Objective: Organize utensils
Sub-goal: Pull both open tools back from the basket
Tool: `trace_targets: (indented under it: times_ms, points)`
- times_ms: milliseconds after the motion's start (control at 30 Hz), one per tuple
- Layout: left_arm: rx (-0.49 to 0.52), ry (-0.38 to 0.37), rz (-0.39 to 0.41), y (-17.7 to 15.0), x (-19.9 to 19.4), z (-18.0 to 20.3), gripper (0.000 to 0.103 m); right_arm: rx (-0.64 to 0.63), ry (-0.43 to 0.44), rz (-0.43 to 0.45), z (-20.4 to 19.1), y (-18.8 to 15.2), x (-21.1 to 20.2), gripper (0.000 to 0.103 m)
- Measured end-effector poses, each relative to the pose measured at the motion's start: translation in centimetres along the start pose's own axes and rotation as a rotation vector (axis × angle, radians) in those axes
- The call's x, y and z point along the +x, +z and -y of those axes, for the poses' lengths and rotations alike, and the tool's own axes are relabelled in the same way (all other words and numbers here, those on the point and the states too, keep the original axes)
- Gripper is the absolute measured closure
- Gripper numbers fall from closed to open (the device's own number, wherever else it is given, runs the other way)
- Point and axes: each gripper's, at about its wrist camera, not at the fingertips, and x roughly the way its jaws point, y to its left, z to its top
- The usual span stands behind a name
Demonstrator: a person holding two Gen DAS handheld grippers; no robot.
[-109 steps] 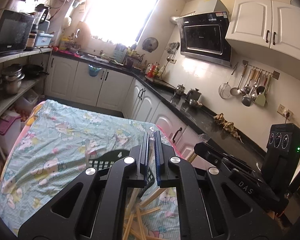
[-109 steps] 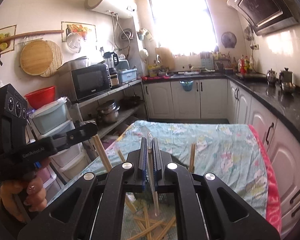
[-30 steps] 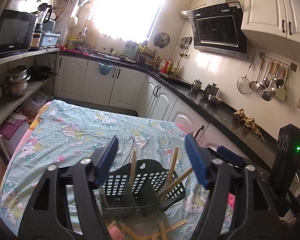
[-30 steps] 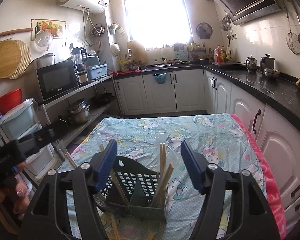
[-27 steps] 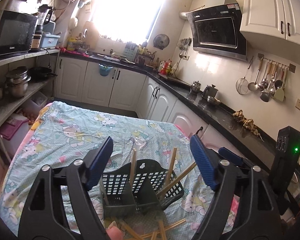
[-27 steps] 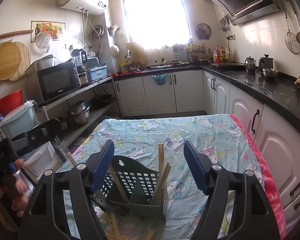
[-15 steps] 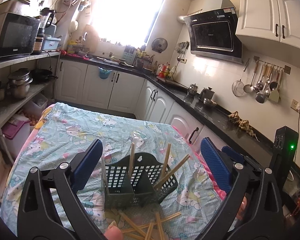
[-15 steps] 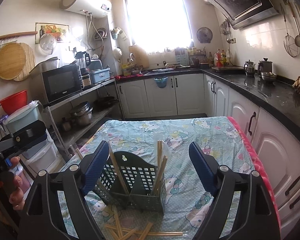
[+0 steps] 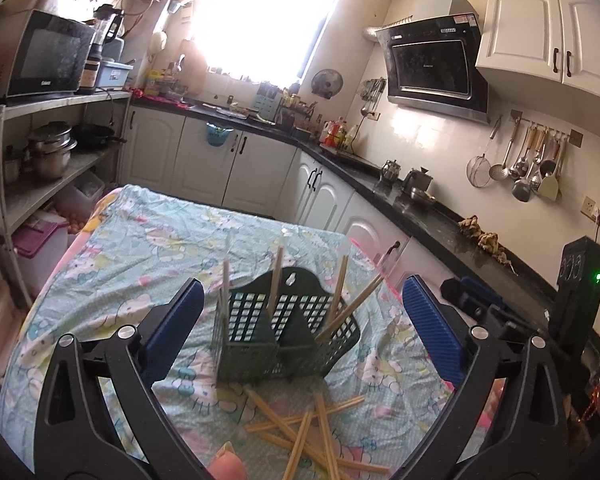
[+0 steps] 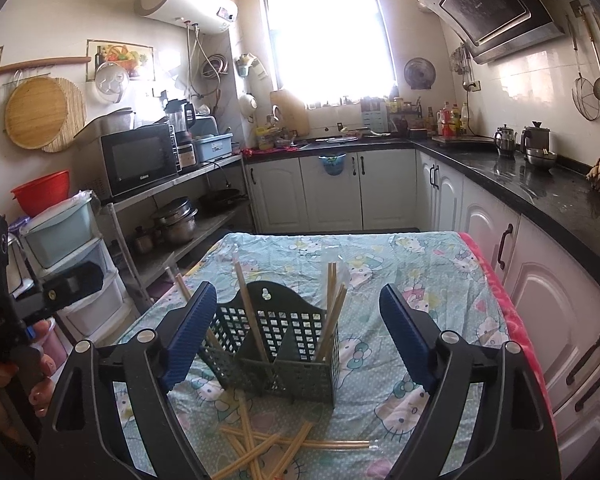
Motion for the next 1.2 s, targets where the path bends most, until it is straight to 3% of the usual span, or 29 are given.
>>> trace_targets:
  times_ms: [500,1200]
  points:
    - [-0.036,0.043,-0.069,-4.1,-1.7,-2.4,0.011,-0.028,0.013,-0.044,-1.2,-2.4,-0.7,0.022]
    - [0.024,0.055,-0.183,-8.7,-0.3,-2.0,0.011,-0.054,0.005,-0.148,-1.3,-5.6,0.6,0.022]
